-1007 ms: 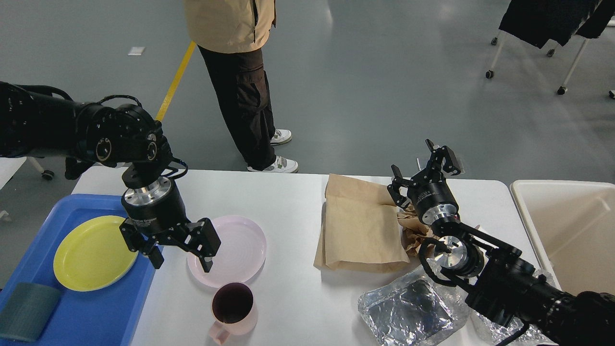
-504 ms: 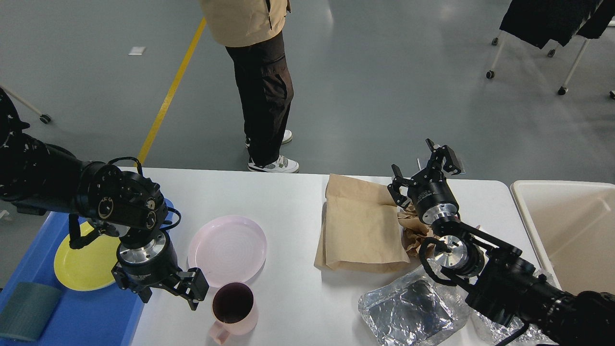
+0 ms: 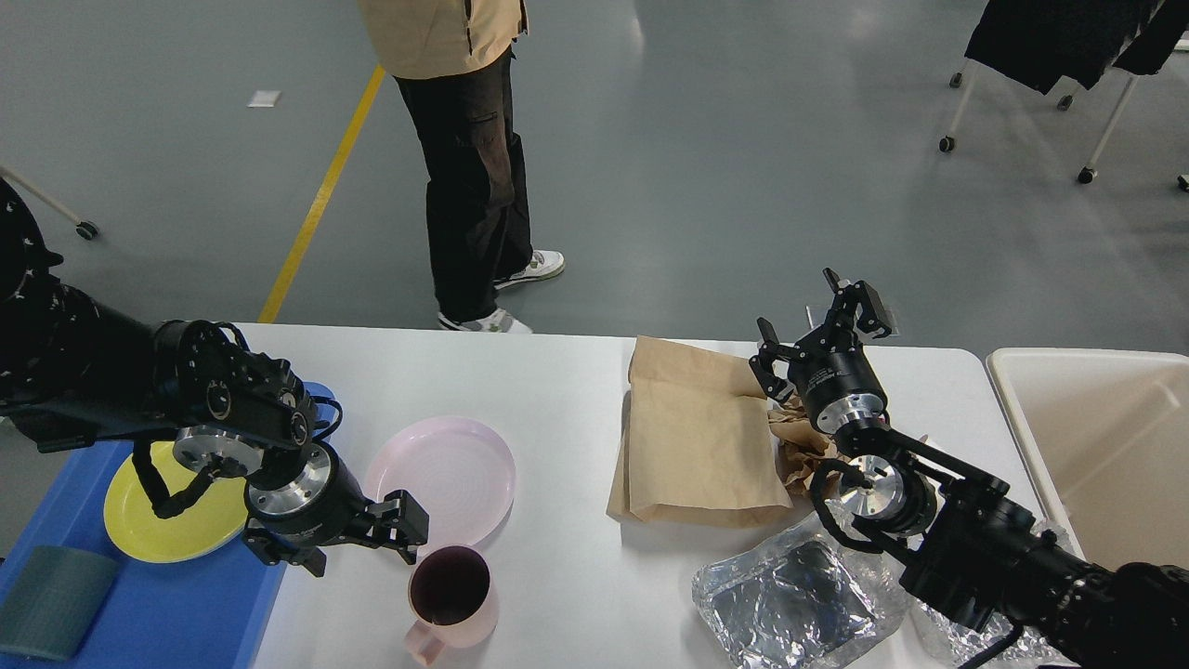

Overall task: Tidy desktop
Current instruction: 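Lower the left gripper toward the pink mug, then close the left gripper on the pink mug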

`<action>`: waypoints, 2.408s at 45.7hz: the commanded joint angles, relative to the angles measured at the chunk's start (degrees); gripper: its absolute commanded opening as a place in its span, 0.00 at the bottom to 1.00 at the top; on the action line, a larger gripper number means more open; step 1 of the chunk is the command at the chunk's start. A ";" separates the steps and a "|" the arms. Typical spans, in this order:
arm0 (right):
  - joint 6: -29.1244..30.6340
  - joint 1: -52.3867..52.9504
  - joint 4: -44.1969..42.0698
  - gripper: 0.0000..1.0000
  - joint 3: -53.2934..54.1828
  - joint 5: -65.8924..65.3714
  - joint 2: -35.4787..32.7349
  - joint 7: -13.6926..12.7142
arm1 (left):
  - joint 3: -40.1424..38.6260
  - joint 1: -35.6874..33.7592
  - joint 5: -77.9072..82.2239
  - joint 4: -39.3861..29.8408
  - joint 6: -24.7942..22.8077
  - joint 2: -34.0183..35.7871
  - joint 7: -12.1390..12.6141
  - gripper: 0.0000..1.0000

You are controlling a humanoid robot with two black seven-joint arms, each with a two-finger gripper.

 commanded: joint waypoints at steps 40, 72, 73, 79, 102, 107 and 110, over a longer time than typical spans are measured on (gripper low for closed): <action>0.00 0.00 -0.02 1.00 0.00 0.00 0.00 0.01 | -4.64 6.40 -1.59 -0.70 8.27 -3.75 2.19 0.97; 0.00 0.00 0.07 1.00 0.00 0.00 0.00 0.01 | -4.90 10.18 -2.03 -0.53 14.16 -5.24 2.02 0.96; 0.00 0.00 0.07 1.00 0.00 0.00 0.00 0.01 | -4.90 10.27 -2.03 -0.53 14.43 -5.24 2.02 0.96; 0.00 0.00 0.07 1.00 0.00 0.00 0.00 0.01 | -4.90 11.32 -2.03 -0.44 16.80 -5.24 2.02 0.96; 0.00 0.00 0.07 1.00 0.00 0.00 0.00 0.01 | -5.52 15.63 -2.03 -0.44 22.43 -5.24 1.49 0.50; 0.00 0.00 0.07 1.00 0.00 0.00 0.00 -0.08 | -5.61 15.63 -2.03 -0.35 22.60 -5.33 1.40 0.24; 0.00 0.00 0.07 1.00 0.00 0.00 0.00 0.01 | -5.70 15.54 -2.03 -0.44 22.43 -5.15 1.40 0.21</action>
